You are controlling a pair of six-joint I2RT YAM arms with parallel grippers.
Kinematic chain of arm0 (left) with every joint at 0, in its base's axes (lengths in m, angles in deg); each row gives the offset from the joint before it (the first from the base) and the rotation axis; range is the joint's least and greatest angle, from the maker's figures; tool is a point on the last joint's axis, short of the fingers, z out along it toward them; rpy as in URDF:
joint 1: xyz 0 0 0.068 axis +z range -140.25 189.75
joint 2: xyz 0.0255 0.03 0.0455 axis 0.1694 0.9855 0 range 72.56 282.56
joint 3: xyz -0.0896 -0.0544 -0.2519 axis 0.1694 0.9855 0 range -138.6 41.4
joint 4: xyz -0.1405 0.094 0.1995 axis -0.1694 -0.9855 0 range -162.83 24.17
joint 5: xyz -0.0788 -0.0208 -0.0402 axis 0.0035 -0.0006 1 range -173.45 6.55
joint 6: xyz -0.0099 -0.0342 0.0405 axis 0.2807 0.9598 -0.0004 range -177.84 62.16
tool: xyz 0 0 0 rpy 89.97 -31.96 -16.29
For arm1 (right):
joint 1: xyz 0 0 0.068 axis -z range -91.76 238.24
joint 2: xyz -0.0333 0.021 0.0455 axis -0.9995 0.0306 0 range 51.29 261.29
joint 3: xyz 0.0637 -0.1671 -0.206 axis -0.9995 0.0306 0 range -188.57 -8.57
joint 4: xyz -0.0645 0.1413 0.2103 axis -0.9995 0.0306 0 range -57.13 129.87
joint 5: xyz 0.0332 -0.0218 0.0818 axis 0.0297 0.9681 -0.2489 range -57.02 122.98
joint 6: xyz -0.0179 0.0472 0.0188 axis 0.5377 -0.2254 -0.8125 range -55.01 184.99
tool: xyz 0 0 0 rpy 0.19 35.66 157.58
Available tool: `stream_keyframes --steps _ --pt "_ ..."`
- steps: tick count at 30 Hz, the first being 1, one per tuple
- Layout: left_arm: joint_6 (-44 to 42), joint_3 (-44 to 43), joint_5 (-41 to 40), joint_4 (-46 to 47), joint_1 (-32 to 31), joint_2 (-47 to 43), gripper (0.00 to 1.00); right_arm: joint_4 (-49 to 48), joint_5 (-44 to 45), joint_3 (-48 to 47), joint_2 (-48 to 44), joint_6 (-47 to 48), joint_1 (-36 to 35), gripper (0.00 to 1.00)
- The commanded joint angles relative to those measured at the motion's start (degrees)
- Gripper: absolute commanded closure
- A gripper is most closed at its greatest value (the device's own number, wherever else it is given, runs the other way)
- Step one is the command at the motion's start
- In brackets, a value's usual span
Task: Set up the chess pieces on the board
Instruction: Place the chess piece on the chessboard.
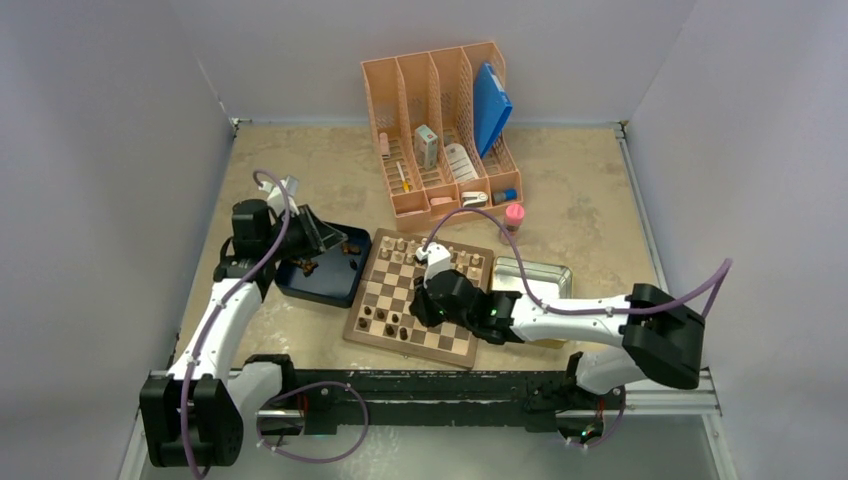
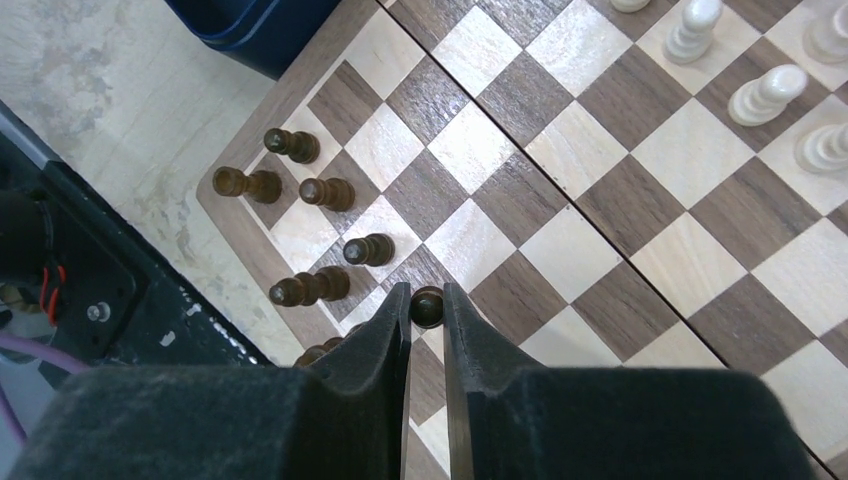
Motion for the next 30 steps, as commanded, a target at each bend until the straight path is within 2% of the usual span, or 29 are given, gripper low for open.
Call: stream_keyframes --steps 1,20,30 --pt "-0.5 0.6 1.2 2.1 0.5 -2.1 1.0 -4.5 -0.7 -0.6 2.1 -0.7 -0.4 0.82" --pt "-2.3 1.4 0.7 2.3 0.5 -2.8 1.0 -3.9 -1.6 -2.6 6.3 -0.6 -0.8 0.79" --pt "-2.9 1.4 0.0 2.0 0.5 -3.1 1.0 -3.5 -2.6 -3.6 7.1 -0.5 -1.1 0.72"
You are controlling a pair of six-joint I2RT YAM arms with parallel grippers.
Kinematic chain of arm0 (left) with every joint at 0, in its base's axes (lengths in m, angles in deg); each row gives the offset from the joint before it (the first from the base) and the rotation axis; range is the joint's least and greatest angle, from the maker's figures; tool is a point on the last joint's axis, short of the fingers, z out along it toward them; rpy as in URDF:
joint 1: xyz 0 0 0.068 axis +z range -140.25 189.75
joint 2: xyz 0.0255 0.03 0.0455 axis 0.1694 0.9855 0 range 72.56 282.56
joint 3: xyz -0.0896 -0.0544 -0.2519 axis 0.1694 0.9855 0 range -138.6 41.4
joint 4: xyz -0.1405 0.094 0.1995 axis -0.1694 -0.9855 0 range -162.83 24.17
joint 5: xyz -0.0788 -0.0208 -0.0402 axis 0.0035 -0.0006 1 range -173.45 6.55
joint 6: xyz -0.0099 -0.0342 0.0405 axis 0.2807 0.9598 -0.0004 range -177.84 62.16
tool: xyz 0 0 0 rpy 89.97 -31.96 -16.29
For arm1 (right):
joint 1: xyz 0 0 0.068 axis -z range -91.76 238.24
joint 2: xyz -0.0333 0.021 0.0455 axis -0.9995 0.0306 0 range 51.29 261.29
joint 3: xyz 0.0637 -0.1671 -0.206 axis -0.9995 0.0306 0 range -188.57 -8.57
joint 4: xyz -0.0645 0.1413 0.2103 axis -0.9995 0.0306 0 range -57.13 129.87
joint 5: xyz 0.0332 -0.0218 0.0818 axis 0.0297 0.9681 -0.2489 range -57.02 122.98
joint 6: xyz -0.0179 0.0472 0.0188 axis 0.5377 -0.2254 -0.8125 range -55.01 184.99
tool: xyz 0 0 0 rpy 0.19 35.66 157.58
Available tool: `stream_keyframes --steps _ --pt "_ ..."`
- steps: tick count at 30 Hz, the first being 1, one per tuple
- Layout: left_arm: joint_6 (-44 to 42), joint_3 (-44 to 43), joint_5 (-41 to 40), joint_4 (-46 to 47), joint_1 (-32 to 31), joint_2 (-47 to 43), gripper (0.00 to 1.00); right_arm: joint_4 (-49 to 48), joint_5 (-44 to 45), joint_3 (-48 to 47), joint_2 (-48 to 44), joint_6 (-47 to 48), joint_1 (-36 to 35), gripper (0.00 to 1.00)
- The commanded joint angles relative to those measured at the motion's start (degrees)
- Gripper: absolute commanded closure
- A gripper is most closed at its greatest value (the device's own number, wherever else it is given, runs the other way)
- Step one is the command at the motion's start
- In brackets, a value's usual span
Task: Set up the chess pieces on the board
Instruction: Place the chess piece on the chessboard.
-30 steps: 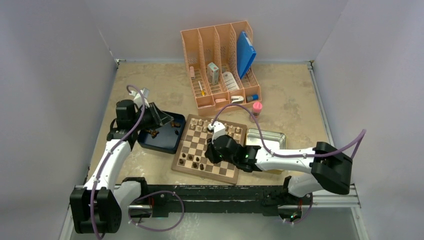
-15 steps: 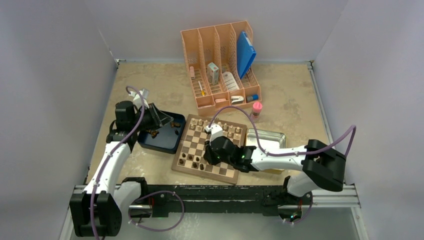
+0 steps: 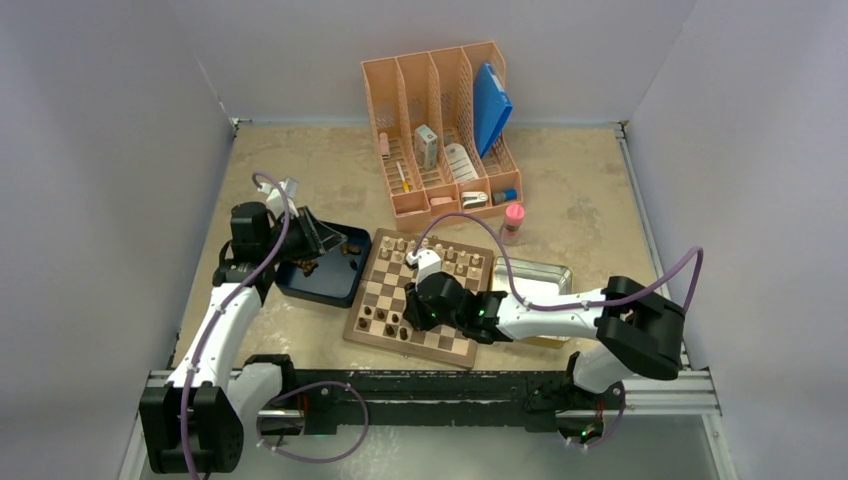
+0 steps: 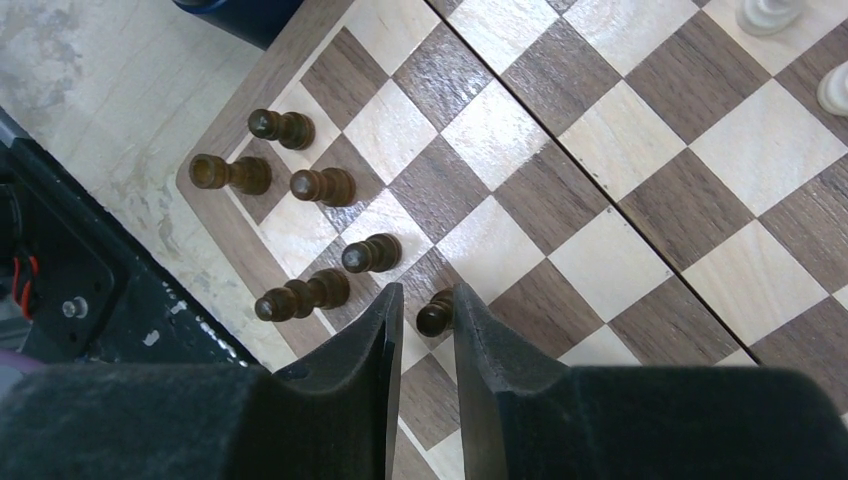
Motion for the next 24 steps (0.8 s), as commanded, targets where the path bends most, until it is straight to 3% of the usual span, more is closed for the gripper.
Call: stream_keyframes --steps 1,14,24 --pt "-2.2 0.3 0.0 1.9 0.5 -1.2 1.0 -0.7 -0.6 -2.7 0.4 0.0 -0.7 0.72" --pt "-3.5 -0.1 -0.2 1.3 0.5 -1.5 1.0 1.0 0.1 -3.7 1.4 -0.5 -0.9 0.73" --pt "-3.5 0.3 -0.6 1.0 0.5 -2.4 1.0 0.7 0.4 -3.5 1.9 -0.6 -0.9 0.66"
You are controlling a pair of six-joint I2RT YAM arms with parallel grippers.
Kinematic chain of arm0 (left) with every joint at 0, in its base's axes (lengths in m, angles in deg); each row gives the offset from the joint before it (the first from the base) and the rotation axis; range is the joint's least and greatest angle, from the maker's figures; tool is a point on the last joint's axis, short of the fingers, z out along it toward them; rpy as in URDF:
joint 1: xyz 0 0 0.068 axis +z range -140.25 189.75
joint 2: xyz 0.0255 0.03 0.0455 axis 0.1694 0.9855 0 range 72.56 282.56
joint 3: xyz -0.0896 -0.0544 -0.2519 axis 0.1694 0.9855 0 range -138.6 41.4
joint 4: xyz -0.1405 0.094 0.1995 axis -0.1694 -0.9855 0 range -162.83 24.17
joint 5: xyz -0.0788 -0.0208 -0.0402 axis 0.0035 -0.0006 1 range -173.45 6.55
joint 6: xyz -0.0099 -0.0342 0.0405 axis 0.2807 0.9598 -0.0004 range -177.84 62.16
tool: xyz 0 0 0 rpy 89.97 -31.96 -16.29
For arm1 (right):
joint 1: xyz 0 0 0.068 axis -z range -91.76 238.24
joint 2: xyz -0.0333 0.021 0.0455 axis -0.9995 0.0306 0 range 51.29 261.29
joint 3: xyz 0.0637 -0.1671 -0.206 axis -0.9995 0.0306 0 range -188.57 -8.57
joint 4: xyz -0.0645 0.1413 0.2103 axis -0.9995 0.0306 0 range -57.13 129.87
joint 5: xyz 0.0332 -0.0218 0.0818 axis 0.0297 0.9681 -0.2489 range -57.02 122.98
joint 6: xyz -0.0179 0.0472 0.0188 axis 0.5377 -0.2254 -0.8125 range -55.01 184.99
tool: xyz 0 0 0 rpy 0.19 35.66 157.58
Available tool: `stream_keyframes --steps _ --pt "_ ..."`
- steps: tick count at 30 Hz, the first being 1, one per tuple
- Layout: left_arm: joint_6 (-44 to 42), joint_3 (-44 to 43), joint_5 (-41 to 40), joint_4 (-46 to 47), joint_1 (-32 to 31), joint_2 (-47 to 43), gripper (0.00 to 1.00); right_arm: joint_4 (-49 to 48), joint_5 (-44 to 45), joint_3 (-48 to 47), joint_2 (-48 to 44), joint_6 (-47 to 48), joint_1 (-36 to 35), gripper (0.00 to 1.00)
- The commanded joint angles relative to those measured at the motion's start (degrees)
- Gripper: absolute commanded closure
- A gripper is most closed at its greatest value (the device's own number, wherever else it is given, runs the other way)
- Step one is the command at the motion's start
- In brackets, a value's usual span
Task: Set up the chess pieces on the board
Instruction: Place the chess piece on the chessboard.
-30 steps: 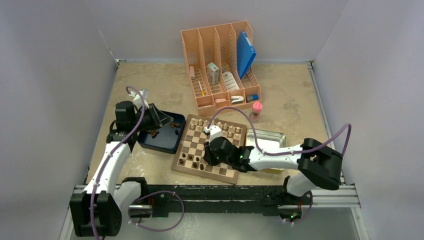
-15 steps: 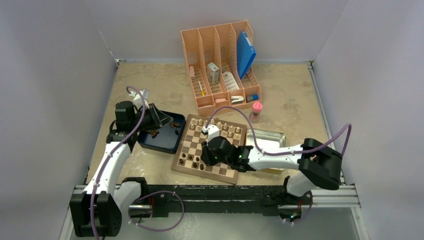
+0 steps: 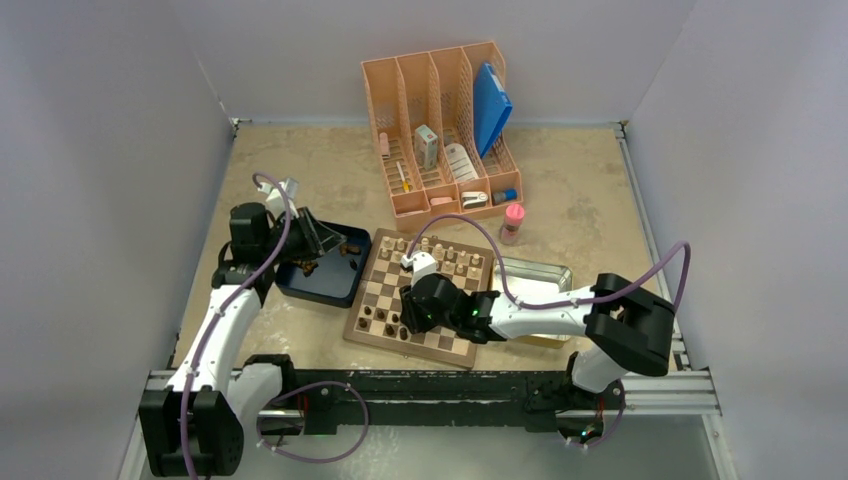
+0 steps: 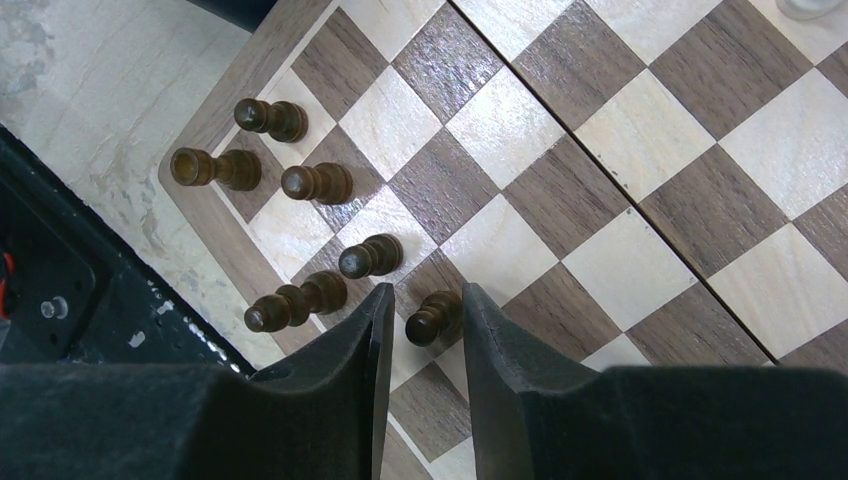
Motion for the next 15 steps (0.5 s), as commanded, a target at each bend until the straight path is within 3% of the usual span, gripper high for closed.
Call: stream_keyframes --steps 1,8,15 --pt "-1.2 0.3 -0.5 1.4 0.5 -1.8 1.0 0.1 1.0 -1.8 -1.0 -0.6 -0.3 0.66" --pt "0.7 -0.3 -0.7 0.4 0.5 -1.9 1.0 3.4 2.4 -3.9 -2.5 -1.3 -0.3 0.66" --pt "11.8 -2.4 0.5 -4.4 0.5 -0.1 1.0 5.5 7.4 -6.0 -6.1 -1.5 -0.3 0.57"
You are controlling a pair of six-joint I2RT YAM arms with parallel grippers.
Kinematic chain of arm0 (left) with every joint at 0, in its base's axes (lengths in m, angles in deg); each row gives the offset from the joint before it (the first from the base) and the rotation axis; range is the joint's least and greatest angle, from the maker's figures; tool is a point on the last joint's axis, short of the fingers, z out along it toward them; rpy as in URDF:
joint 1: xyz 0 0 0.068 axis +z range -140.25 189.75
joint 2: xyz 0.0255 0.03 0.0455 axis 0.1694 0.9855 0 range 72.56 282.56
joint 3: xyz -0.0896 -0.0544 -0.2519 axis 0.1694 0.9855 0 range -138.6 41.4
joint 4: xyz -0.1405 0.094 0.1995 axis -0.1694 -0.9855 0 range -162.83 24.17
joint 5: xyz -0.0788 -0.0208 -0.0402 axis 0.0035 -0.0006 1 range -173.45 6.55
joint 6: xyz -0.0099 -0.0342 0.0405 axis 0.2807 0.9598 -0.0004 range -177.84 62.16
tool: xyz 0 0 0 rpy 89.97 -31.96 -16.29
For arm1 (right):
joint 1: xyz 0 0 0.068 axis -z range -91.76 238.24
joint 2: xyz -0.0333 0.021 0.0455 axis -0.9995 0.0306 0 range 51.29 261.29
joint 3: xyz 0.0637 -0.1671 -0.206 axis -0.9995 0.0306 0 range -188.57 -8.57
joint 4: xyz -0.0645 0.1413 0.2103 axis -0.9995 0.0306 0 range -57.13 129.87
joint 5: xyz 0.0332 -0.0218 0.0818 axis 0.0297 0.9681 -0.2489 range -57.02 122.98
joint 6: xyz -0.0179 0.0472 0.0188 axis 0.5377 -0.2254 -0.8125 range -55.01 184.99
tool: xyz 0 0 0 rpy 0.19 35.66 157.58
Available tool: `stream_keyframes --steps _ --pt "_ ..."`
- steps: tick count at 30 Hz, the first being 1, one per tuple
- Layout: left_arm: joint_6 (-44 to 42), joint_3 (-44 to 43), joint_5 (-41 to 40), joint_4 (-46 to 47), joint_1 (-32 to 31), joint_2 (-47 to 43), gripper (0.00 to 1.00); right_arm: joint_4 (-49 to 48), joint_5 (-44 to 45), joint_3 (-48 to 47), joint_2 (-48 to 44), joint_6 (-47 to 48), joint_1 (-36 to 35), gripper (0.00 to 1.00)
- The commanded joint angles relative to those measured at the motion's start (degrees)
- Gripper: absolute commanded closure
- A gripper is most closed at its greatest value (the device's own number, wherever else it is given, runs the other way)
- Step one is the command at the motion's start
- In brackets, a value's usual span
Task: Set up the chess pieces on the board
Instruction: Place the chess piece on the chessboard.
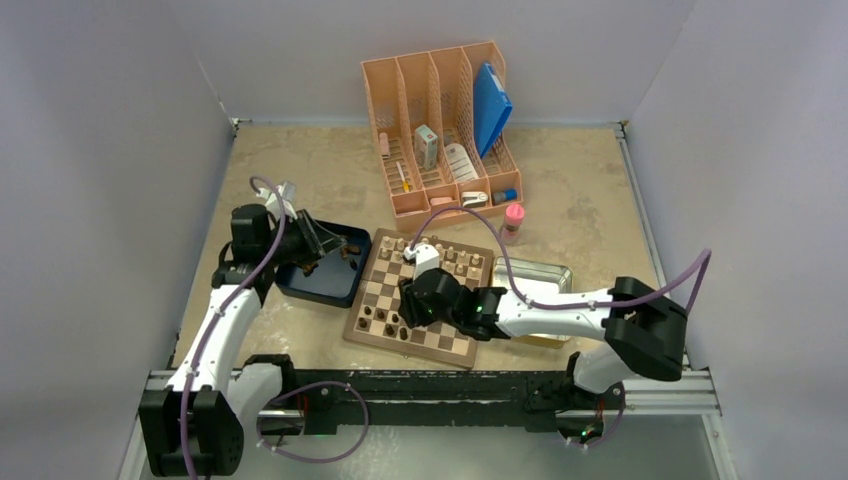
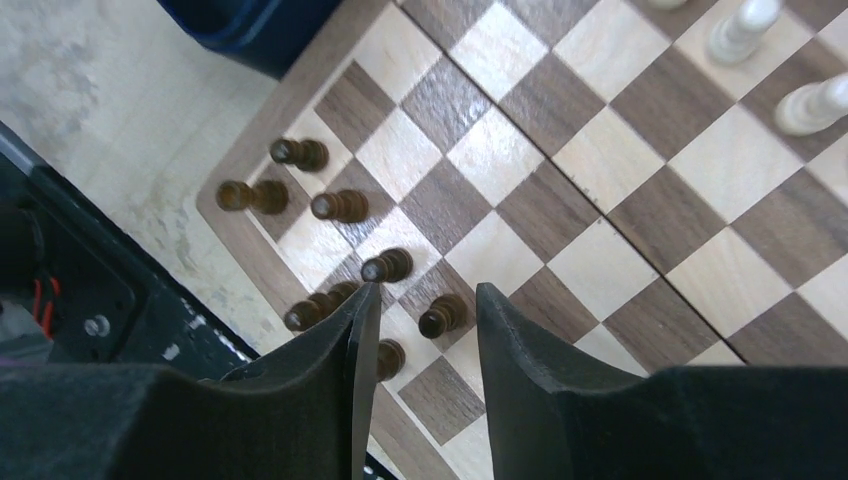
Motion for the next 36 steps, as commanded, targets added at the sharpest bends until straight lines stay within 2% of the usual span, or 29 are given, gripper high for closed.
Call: stream_keyframes --steps 1,4,7,10,13,19,23,29,36 --pt "9.5 -2.2 3.0 -1.8 0.5 0.0 1.0 1.8 6.7 -5.0 -3.5 -0.5 -0.3 0.57" --pt "18.7 0.1 7.0 1.0 0.5 -2.4 1.0 0.7 6.9 -8.9 -4.4 0.8 -0.5 0.56" --pt "28.8 2.9 9.4 3.8 0.6 -4.8 1.0 -8.3 5.9 -8.8 -6.7 4.8 -1.2 0.54" --pt "35.0 4.2 12.2 5.3 0.5 -5.4 1.0 -14.4 6.9 -9.2 -7.9 8.6 -1.7 0.47" --pt "37.7 4.6 14.4 6.9 0.5 -5.2 1.0 -16.4 10.1 -11.4 -7.3 13.5 -3.1 0.43" --pt "42.9 5.3 17.4 7.3 0.5 -6.0 1.0 -25.7 15.0 -10.0 -4.7 23.8 -5.7 0.43" --pt "45.7 6.5 19.4 8.4 0.5 -7.5 1.0 -30.9 23.0 -10.6 -1.2 30.4 -8.8 0.44" --pt "47.8 7.1 21.4 8.1 0.5 -7.7 1.0 -31.1 28.7 -13.3 3.3 32.6 -10.1 0.54" --pt "49.7 7.7 22.2 8.8 0.5 -8.2 1.0 -33.9 28.9 -11.3 3.2 32.2 -10.4 0.78"
